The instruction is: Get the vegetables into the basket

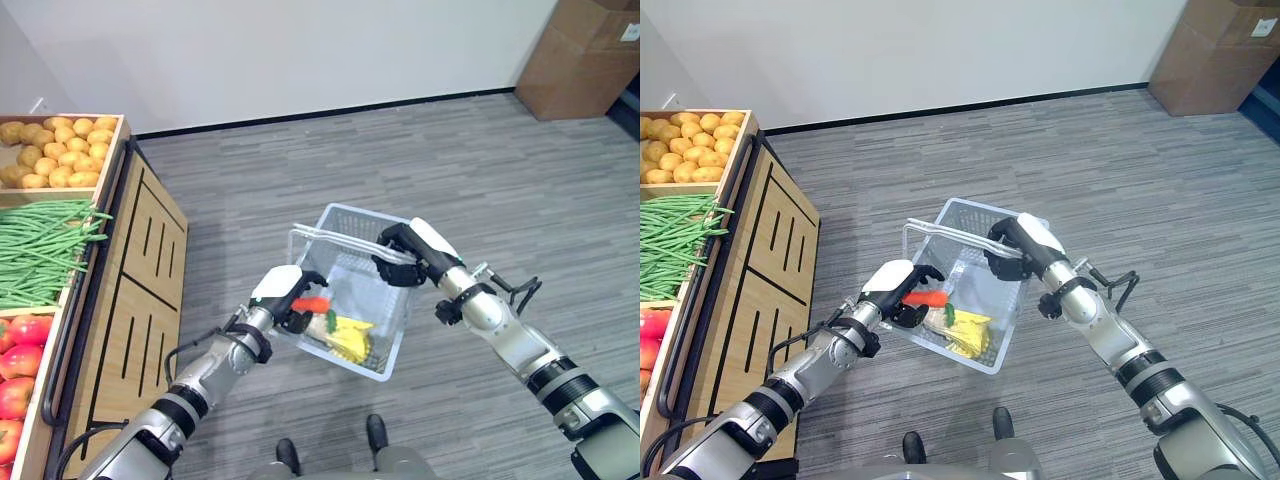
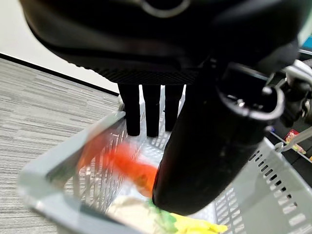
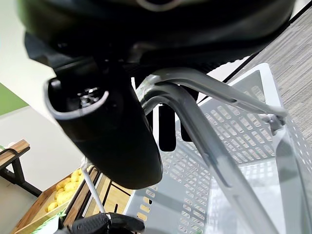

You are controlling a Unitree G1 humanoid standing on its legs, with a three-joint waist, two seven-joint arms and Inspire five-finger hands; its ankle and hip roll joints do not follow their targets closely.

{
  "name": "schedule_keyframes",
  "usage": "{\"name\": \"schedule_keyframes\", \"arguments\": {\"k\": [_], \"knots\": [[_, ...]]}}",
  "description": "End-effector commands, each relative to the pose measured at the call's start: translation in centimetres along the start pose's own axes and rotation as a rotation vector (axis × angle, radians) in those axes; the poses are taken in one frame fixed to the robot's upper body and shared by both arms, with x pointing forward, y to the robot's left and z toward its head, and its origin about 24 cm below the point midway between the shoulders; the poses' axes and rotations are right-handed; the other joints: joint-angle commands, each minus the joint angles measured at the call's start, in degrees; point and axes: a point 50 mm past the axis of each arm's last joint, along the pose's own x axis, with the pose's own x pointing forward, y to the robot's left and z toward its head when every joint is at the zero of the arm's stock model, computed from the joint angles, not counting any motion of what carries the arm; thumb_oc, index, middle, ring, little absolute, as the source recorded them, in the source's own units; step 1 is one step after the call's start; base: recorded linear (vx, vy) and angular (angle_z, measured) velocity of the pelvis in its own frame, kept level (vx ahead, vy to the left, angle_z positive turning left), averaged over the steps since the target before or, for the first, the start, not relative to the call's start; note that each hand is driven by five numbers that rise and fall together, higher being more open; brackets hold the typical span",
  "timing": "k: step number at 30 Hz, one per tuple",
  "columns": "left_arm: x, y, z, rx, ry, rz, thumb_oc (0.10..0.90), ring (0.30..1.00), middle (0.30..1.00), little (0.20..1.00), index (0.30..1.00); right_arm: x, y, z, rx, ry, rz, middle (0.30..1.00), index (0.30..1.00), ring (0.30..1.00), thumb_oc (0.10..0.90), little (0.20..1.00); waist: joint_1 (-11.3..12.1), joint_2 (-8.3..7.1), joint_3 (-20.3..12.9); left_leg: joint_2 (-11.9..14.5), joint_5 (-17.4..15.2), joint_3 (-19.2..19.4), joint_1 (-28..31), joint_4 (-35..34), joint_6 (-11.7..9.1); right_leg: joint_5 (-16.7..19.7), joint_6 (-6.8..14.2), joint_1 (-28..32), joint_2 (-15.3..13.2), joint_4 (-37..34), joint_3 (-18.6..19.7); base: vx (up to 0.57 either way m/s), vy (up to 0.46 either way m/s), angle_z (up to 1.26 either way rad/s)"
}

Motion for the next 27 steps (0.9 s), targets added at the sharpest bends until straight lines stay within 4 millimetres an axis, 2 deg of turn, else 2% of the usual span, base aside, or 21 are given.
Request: {"name": "schedule_keyframes", "arguments": {"k": [1, 8, 11, 13, 14, 16, 17, 20, 21, 22, 25, 26, 27], "knots": [[1.2, 2.6, 1.6, 0.006, -0.108, 0.139, 0.9, 1.0, 1.0, 1.0, 1.0, 1.4, -5.6, 7.0, 0.134, -0.378, -0.313, 0.3, 0.3, 0.3, 0.4, 0.3, 0.6, -3.14, -6.9, 3.4, -1.3, -0.6, 1.0, 0.1, -4.3, -1.6, 3.7, 1.5, -3.3, 0.0, -4.2, 0.0, 0.0, 0.0], [1.2, 3.1, 3.3, -0.074, -0.179, 0.157, 0.9, 1.0, 1.0, 1.0, 1.0, 1.4, -5.2, 6.6, 0.144, -0.357, -0.32, 0.3, 0.3, 0.3, 0.4, 0.3, 0.8, -3.18, -6.8, 3.3, -1.3, -0.9, 0.8, 0.1, -4.3, -1.6, 3.8, 1.5, -3.4, 0.0, -4.4, 0.0, 0.0, 0.0], [0.9, 3.3, 4.6, -0.224, -0.227, 0.158, 0.9, 1.0, 1.0, 1.0, 1.0, 1.4, -5.0, 5.7, 0.154, -0.317, -0.332, 0.3, 0.3, 0.3, 0.4, 0.3, 1.0, -3.15, -6.8, 3.2, -1.2, -1.1, 0.7, 0.1, -4.2, -1.5, 3.7, 1.6, -3.5, 0.0, -4.7, 0.0, 0.0, 0.0], [0.5, 3.5, 6.1, -0.418, -0.291, 0.131, 0.9, 1.0, 1.0, 1.0, 1.0, 1.3, -4.9, 4.6, 0.161, -0.259, -0.347, 0.3, 0.3, 0.3, 0.4, 0.3, 1.1, -3.07, -6.7, 3.2, -1.1, -1.4, 0.5, 0.1, -4.1, -1.4, 3.7, 1.6, -3.6, 0.0, -4.9, -0.02, 0.005, 0.03], [0.4, 3.7, 6.5, -0.455, -0.314, 0.118, 0.9, 1.0, 1.0, 1.0, 1.0, 1.3, -4.9, 4.4, 0.158, -0.245, -0.35, 0.3, 0.3, 0.3, 0.4, 0.3, 1.1, -3.04, -6.7, 3.2, -1.1, -1.5, 0.4, 0.1, -4.1, -1.4, 3.7, 1.7, -3.6, 0.0, -5.0, -0.02, 0.009, 0.05], [-0.4, 4.9, 8.4, -0.618, -0.441, 0.059, 0.9, 1.0, 1.0, 1.0, 1.0, 1.2, -4.9, 2.8, 0.14, -0.172, -0.364, 0.3, 0.3, 0.3, 0.4, 0.3, 1.3, -2.75, -6.8, 3.0, -1.1, -1.9, 0.4, 0.1, -4.0, -1.3, 3.7, 1.8, -3.8, 0.0, -5.3, -0.02, 0.016, 0.05], [-0.5, 5.0, 8.4, -0.619, -0.441, 0.058, 0.9, 1.0, 1.0, 1.0, 1.0, 1.3, -4.9, 2.8, 0.141, -0.173, -0.364, 0.3, 0.3, 0.3, 0.4, 0.3, 1.3, -2.81, -6.8, 3.0, -1.1, -1.9, 0.4, 0.1, -4.0, -1.3, 3.7, 1.8, -3.8, 0.0, -5.3, -0.01, 0.016, 0.04], [-1.5, 5.7, 9.3, -0.807, -0.513, -0.002, 0.9, 1.0, 1.0, 1.0, 1.0, 1.1, -4.6, 0.7, 0.124, -0.071, -0.365, 0.3, 0.3, 0.3, 0.4, 0.3, 1.6, -2.56, -6.9, 2.9, -0.9, -2.3, 0.2, 0.1, -3.8, -1.3, 3.6, 1.9, -3.9, 0.0, -5.6, -0.01, 0.01, 0.05], [-1.5, 5.7, 9.3, -0.807, -0.513, -0.002, 0.9, 1.0, 1.0, 1.0, 1.0, 1.1, -4.6, 0.7, 0.124, -0.071, -0.365, 0.3, 0.3, 0.3, 0.4, 0.3, 1.6, -2.56, -6.9, 2.9, -0.9, -2.3, 0.2, 0.1, -3.8, -1.3, 3.6, 1.9, -3.9, 0.0, -5.6, -0.01, 0.016, 0.06], [-2.2, 6.3, 9.8, -0.889, -0.563, -0.03, 0.9, 1.0, 1.0, 1.0, 1.0, 0.7, -4.3, -0.9, 0.107, 0.005, -0.367, 0.3, 0.3, 0.3, 0.4, 0.3, 2.0, -2.36, -6.8, 2.8, -0.8, -2.6, 0.1, 0.1, -3.8, -1.3, 3.5, 2.0, -4.0, 0.0, -5.6, -0.02, 0.014, 0.07], [-3.1, 6.6, 9.9, -1.025, -0.595, -0.084, 0.9, 1.0, 1.0, 1.0, 1.0, 0.3, -3.8, -3.1, 0.106, 0.11, -0.37, 0.3, 0.3, 0.3, 0.4, 0.3, 2.2, -2.26, -6.6, 2.7, -0.7, -2.8, -0.1, 0.1, -3.7, -1.2, 3.4, 1.9, -4.1, 0.0, -5.9, -0.02, 0.011, 0.05], [-3.1, 6.6, 9.9, -1.025, -0.595, -0.083, 0.9, 1.0, 1.0, 1.0, 1.0, 0.3, -3.7, -3.1, 0.106, 0.11, -0.37, 0.3, 0.3, 0.3, 0.4, 0.3, 2.2, -2.27, -6.6, 2.7, -0.7, -2.8, -0.1, 0.1, -3.7, -1.2, 3.4, 1.9, -4.1, 0.0, -5.9, -0.02, 0.007, 0.04], [-3.7, 6.6, 9.7, -1.138, -0.608, -0.122, 0.9, 1.0, 1.0, 1.0, 1.0, -0.2, -3.3, -4.2, 0.109, 0.163, -0.366, 0.3, 0.3, 0.3, 0.4, 0.3, 2.3, -2.19, -6.5, 2.7, -0.6, -2.9, -0.2, 0.1, -3.8, -1.1, 3.3, 1.9, -4.0, 0.0, -6.0, -0.01, 0.002, 0.04]]}}
